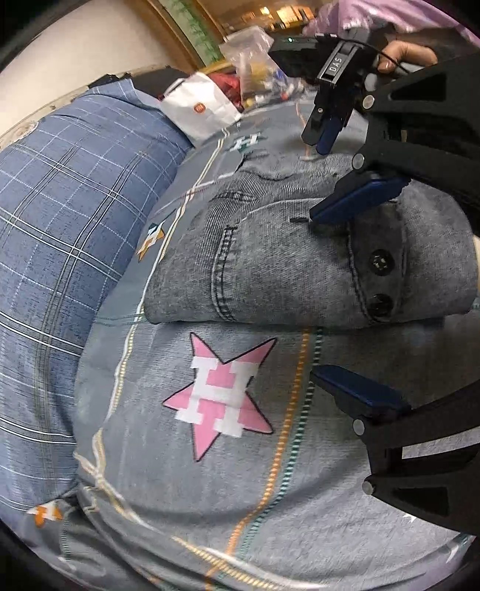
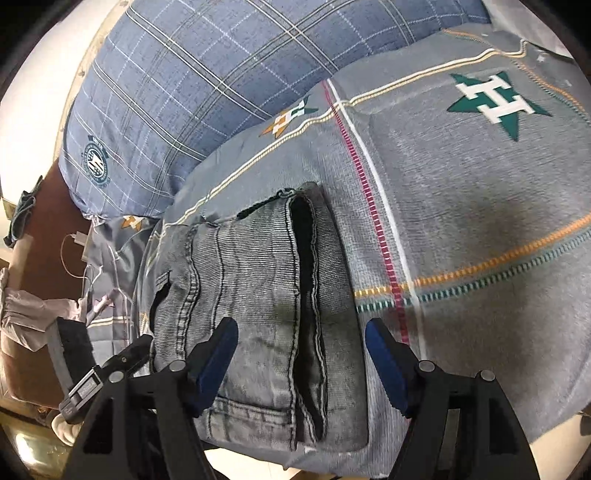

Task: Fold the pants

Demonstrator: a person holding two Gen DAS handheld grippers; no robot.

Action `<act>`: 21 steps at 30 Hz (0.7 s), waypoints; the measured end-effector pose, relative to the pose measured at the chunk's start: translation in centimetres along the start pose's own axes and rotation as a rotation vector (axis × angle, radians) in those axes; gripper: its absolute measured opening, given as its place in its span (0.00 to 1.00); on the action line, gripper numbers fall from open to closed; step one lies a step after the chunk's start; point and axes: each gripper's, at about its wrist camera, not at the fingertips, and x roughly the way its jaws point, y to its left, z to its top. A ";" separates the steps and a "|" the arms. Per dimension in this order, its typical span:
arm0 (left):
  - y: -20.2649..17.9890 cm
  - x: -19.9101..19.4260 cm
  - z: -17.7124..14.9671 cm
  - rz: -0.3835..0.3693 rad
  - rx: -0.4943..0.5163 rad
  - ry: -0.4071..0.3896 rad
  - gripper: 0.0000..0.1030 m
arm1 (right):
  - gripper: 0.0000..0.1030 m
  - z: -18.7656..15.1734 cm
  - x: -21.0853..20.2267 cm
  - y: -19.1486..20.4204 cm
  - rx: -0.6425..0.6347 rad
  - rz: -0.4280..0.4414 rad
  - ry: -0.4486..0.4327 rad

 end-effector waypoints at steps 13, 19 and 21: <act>-3.3 -1.6 -0.1 0.178 0.165 -0.132 0.77 | 0.73 -0.8 -1.1 1.8 -0.079 -0.076 -0.052; -3.3 -2.4 -0.2 0.196 0.185 -0.152 0.77 | 0.73 -1.0 -1.5 1.4 -0.077 -0.082 -0.053; -3.3 -2.5 -0.2 0.195 0.181 -0.147 0.77 | 0.73 -1.0 -1.5 1.4 -0.080 -0.083 -0.051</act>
